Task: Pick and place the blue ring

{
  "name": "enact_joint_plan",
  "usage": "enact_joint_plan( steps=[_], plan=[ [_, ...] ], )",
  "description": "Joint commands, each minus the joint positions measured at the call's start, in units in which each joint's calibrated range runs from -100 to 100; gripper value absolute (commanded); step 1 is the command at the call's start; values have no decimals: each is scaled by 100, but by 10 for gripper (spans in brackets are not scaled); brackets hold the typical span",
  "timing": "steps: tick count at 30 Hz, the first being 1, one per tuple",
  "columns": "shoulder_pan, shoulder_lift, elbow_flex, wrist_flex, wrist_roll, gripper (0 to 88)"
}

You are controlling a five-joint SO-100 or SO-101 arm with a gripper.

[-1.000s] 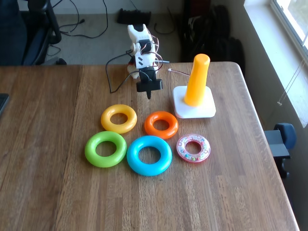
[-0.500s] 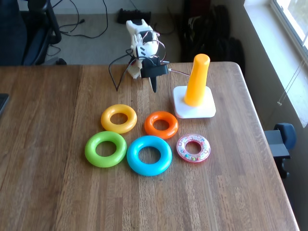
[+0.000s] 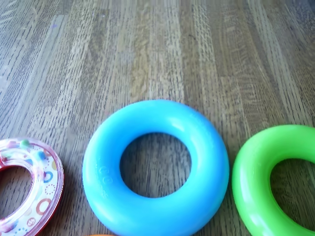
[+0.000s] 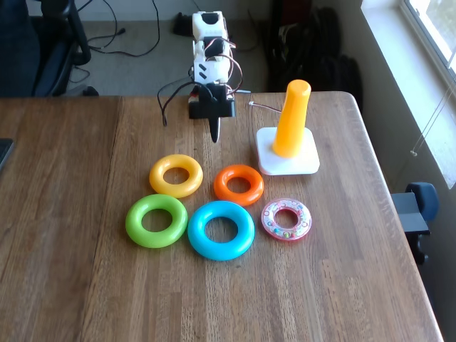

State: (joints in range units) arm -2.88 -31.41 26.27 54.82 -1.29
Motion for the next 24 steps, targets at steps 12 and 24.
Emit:
enact_joint_plan(
  steps=[12, 24],
  plan=[
    [-57, 3125, -2752, 20, -254, 135],
    [-78, 4176, -3405, 20, -122, 136]
  ],
)
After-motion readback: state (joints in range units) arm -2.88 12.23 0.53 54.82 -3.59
